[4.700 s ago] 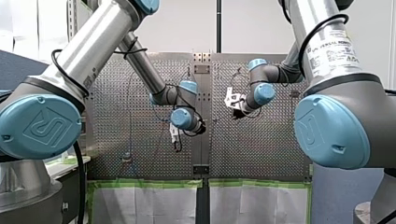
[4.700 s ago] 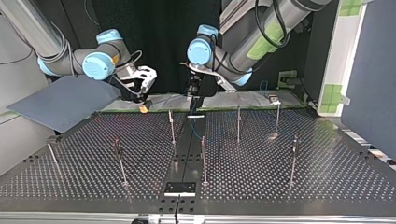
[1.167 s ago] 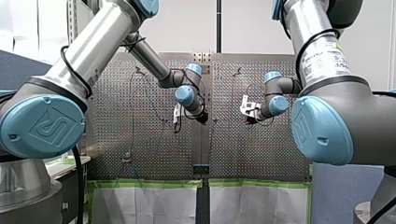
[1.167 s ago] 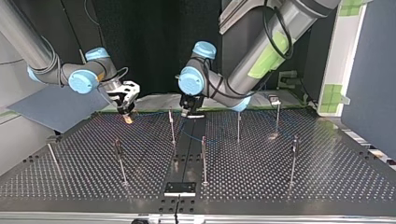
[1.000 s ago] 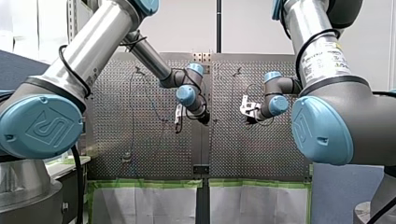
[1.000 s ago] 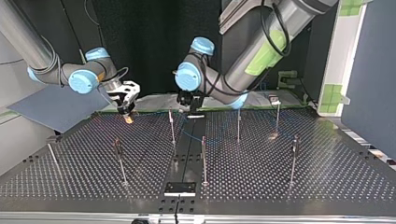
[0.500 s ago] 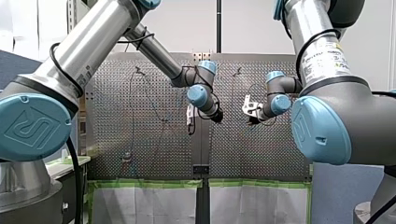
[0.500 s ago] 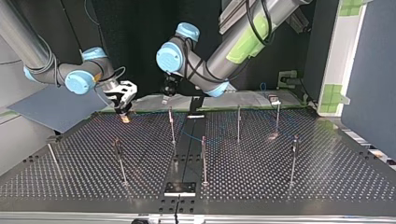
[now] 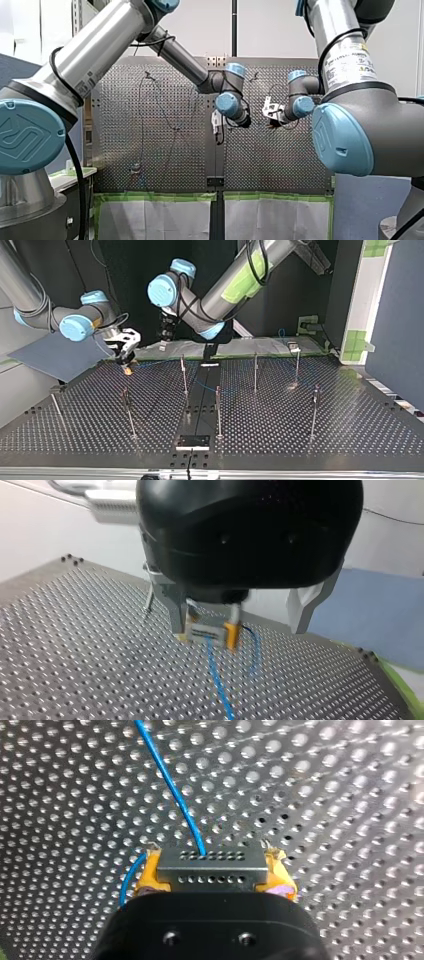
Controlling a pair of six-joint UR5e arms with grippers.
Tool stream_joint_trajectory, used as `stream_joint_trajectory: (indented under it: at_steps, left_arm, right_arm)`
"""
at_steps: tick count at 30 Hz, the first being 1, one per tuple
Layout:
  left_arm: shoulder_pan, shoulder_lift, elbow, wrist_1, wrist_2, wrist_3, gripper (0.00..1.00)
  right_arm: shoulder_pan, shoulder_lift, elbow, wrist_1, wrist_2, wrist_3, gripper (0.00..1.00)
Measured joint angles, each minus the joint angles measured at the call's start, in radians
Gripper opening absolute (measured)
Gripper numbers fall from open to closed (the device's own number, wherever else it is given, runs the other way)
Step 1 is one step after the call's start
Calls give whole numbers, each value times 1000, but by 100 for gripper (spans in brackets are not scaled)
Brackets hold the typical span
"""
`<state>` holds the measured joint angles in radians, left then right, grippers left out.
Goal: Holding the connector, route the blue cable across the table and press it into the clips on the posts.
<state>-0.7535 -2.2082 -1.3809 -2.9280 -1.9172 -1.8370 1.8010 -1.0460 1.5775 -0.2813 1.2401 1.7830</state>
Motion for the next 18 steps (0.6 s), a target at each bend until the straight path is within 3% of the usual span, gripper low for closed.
stream_joint_trajectory:
  at_steps: [10, 18]
  left_arm:
    - [2, -80, 80, -75, -80, -20, 100]
    - [-5, -126, 146, -74, -144, -31, 100]
  right_arm:
    - [-14, -7, 0, -1, 1, 13, 0]
    - [-12, -6, 0, -2, 2, 14, 0]
